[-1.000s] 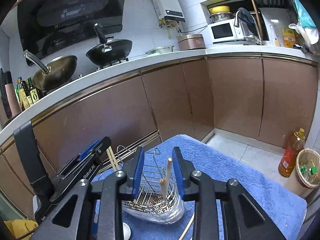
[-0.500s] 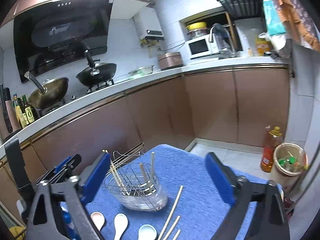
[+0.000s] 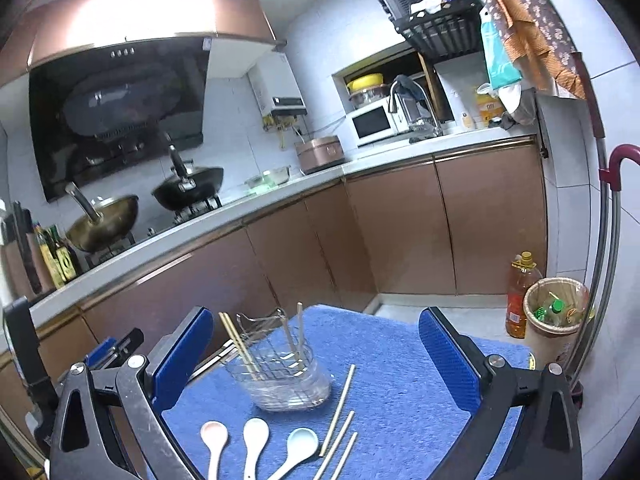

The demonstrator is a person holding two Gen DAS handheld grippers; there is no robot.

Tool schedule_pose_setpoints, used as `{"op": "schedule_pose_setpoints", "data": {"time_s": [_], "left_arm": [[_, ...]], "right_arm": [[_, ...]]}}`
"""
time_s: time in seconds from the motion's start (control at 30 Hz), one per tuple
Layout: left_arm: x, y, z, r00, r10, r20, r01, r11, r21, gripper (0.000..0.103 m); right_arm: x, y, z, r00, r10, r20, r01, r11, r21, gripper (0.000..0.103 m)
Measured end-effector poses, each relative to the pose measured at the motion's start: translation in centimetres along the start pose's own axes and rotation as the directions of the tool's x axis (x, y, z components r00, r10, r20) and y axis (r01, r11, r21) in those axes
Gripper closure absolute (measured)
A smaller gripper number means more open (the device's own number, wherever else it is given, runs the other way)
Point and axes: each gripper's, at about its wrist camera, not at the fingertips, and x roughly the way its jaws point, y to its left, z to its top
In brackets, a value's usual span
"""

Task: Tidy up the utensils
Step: 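Lower the chopsticks into the holder and open both tools, then withdraw both open tools up from the holder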

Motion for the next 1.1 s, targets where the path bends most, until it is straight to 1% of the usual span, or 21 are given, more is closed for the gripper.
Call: {"op": "schedule_pose_setpoints", "data": {"time_s": [0.17, 0.23, 0.37, 0.53, 0.73, 1.1], "left_arm": [[-2.1, 0.5, 0.2, 1.0, 0.014, 0.006, -0.014, 1.0, 0.014, 0.046], [-3.0, 0.7, 0.2, 1.0, 0.02, 0.012, -0.02, 1.0, 0.019, 0.046], [-4.7, 1.2, 0.2, 1.0, 0.022, 0.012, -0.022, 1.0, 0.017, 0.045], [-6.4, 1.8, 0.4, 0.999, 0.037, 0.024, -0.037, 0.999, 0.018, 0.044], [-8.5, 1.9, 0.2, 0.998, 0.04, 0.044, -0.042, 0.999, 0.032, 0.041], [-11.1, 1.9, -0.1, 0.996, 0.048, 0.071, -0.052, 0.997, 0.053, 0.04]], "right_arm": [[-2.4, 0.7, 0.1, 0.999, 0.017, 0.044, -0.017, 1.0, 0.004, 0.0], [-3.2, 0.9, 0.2, 0.999, 0.019, 0.041, -0.02, 1.0, 0.004, 0.0], [-4.5, 1.5, 0.1, 0.999, -0.003, 0.039, 0.003, 1.0, -0.01, 0.0], [-6.0, 1.7, -0.2, 0.999, -0.008, 0.036, 0.007, 1.0, 0.015, 0.0], [-7.4, 2.3, -0.5, 0.999, 0.007, 0.035, -0.007, 1.0, 0.011, 0.0], [-9.1, 2.9, -1.2, 1.0, 0.017, 0.022, -0.017, 1.0, 0.01, 0.0]]}}
